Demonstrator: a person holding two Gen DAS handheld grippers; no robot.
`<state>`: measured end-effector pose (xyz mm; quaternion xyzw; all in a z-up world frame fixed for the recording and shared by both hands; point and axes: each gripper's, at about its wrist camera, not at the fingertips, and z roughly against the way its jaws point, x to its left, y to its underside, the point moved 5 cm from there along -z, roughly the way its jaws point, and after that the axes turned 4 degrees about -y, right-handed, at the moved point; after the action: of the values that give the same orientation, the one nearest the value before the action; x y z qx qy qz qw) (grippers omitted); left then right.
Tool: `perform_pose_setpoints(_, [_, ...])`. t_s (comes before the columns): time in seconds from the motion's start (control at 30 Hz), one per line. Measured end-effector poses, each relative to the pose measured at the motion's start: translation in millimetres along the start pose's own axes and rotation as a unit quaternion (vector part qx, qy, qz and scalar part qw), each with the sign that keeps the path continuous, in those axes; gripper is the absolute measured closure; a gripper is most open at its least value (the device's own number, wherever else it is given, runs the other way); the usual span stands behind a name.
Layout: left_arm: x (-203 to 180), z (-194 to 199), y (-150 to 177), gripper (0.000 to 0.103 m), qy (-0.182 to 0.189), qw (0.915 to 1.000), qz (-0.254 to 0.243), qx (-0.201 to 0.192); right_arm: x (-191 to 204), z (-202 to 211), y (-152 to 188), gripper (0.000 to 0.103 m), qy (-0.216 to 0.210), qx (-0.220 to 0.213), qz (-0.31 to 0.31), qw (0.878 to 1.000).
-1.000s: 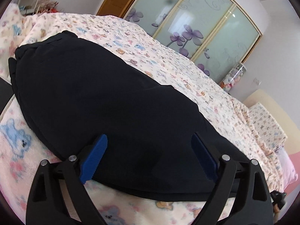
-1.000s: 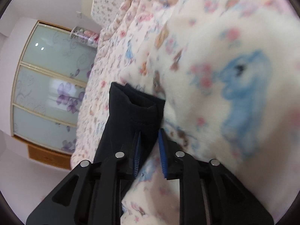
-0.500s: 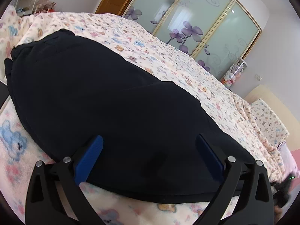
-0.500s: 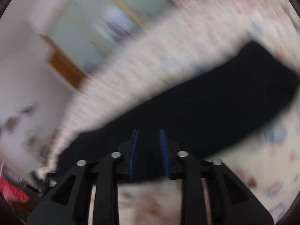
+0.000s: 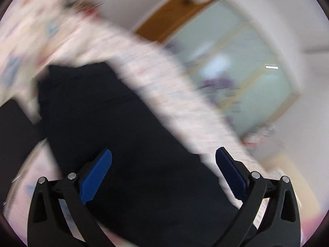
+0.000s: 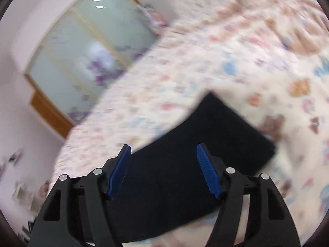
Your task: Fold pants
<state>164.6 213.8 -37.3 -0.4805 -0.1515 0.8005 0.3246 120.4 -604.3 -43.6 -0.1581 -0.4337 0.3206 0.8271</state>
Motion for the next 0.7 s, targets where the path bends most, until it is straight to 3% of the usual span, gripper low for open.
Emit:
perform_pose_setpoints(0.03, [11.5,-8.3,4.3,0.011,-0.004,0.9995,0.022,0.023,-12.4,-12.1,7.1,0.046,0.008,0.024,-0.026,0.999])
perform_pose_setpoints(0.1, [6.9,-3.5,8.3,0.012,-0.025,0.9996,-0.005,0.016,-23.6,-11.7,10.2,0.054,0.004,0.021,-0.039,0.999])
perform_pose_setpoints(0.17, [0.8,-0.1,13.8,0.011,-0.044,0.9986,-0.027,0.014,-20.8,-6.0,9.1,0.053,0.011,0.022,-0.027,0.999])
perform_pose_setpoints(0.2, [-3.6,4.9,16.0,0.005,-0.039,0.9987,-0.031,0.005,-14.8,-0.2,13.3,0.047,0.009,0.015,-0.019,1.000])
perform_pose_setpoints(0.23, [-8.2,10.4,15.7,0.002,-0.023,0.9993,-0.030,-0.005,-6.2,3.8,15.5,0.037,-0.006,0.013,-0.012,1.000])
perform_pose_setpoints(0.33, [-23.5,23.5,14.6,0.002,0.068,0.9970,-0.036,-0.012,23.5,21.7,27.0,0.029,-0.112,0.016,-0.001,0.994])
perform_pose_setpoints(0.4, [-34.0,21.9,22.7,0.002,0.085,0.9947,-0.057,0.006,32.6,24.8,30.6,0.023,-0.125,0.021,0.007,0.992])
perform_pose_setpoints(0.5, [-27.4,-2.1,37.5,0.002,0.037,0.9951,-0.063,0.067,19.4,0.6,35.3,0.025,-0.068,0.066,-0.032,0.995])
perform_pose_setpoints(0.57, [-27.3,-9.5,42.7,0.002,0.020,0.9927,-0.090,0.078,5.9,-6.9,33.6,0.033,-0.072,0.079,-0.061,0.992])
perform_pose_setpoints(0.63, [-31.0,-8.7,44.3,0.002,0.008,0.9912,-0.110,0.074,5.9,0.7,28.3,0.033,-0.088,0.065,-0.078,0.991])
perform_pose_setpoints(0.7, [-32.3,-10.0,46.8,0.002,-0.002,0.9893,-0.125,0.074,7.6,17.7,16.5,0.032,-0.124,0.014,-0.096,0.987])
